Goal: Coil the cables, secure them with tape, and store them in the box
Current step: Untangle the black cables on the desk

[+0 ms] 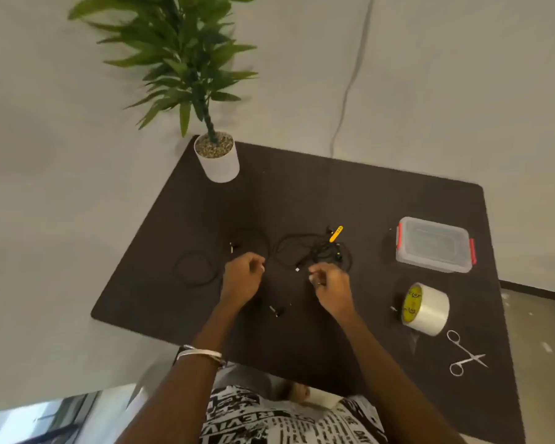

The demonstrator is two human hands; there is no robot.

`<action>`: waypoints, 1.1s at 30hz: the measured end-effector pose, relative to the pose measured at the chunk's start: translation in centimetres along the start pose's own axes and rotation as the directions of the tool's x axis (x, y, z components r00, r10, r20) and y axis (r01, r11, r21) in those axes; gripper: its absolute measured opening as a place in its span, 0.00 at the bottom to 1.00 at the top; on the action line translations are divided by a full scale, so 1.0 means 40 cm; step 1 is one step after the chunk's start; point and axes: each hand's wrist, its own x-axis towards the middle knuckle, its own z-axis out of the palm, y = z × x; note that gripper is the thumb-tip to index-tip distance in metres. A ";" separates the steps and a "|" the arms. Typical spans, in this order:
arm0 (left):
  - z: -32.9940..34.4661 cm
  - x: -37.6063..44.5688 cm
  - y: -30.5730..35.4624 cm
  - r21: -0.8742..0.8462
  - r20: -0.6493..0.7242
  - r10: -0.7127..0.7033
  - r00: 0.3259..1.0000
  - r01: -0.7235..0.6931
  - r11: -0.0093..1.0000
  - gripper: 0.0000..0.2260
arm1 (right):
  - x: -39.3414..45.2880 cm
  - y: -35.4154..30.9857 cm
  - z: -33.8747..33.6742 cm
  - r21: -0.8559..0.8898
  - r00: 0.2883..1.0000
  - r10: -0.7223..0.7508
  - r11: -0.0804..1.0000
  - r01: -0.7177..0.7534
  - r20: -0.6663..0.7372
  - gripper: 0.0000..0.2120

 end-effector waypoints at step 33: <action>0.057 0.122 0.021 -0.190 0.365 -0.025 0.931 0.101 0.977 0.07 | 0.100 0.031 0.102 -0.547 0.898 -0.440 0.745 0.381 0.027 0.10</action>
